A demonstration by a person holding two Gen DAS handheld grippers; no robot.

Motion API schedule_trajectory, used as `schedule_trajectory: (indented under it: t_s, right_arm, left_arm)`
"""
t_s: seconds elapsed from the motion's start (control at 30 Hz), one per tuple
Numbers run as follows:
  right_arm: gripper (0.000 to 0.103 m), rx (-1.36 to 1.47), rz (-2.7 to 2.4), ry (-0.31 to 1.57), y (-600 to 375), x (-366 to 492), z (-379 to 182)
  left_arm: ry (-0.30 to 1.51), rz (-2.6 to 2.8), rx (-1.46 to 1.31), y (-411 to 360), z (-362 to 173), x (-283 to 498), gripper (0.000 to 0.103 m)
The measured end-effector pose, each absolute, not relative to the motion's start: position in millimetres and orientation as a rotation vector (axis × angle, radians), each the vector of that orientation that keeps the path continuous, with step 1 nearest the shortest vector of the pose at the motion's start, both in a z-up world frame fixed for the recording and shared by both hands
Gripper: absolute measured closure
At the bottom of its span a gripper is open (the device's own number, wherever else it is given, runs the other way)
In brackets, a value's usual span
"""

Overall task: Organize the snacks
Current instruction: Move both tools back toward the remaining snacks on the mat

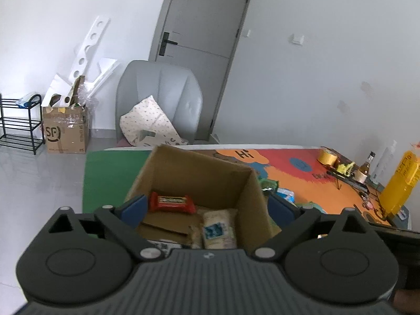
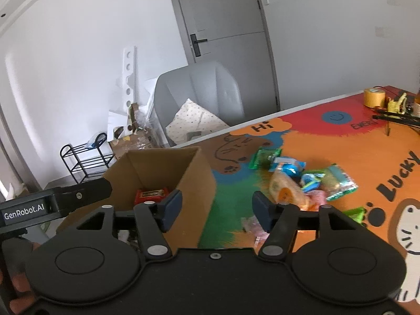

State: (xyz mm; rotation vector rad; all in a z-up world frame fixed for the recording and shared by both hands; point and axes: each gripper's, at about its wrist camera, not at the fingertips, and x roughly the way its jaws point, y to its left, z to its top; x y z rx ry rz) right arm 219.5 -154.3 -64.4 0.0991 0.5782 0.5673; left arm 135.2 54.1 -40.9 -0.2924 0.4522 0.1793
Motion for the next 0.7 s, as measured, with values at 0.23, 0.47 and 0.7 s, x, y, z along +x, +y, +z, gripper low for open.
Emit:
schedule_trajectory:
  t_s: [0.23, 0.47, 0.7]
  right_arm:
    - [0.037, 0.122, 0.534, 0.583, -184, 221, -69]
    - [0.037, 0.151, 0.502, 0.592, -213, 227, -75]
    - [0.037, 0.181, 0.491, 0.606, -238, 235, -85]
  left_arm:
    - [0.47, 0.146, -0.274, 28, -42, 141, 0.005]
    - [0.48, 0.127, -0.255, 2, -41, 148, 0.005]
    - [0.489, 0.111, -0.243, -19, -40, 159, 0.005]
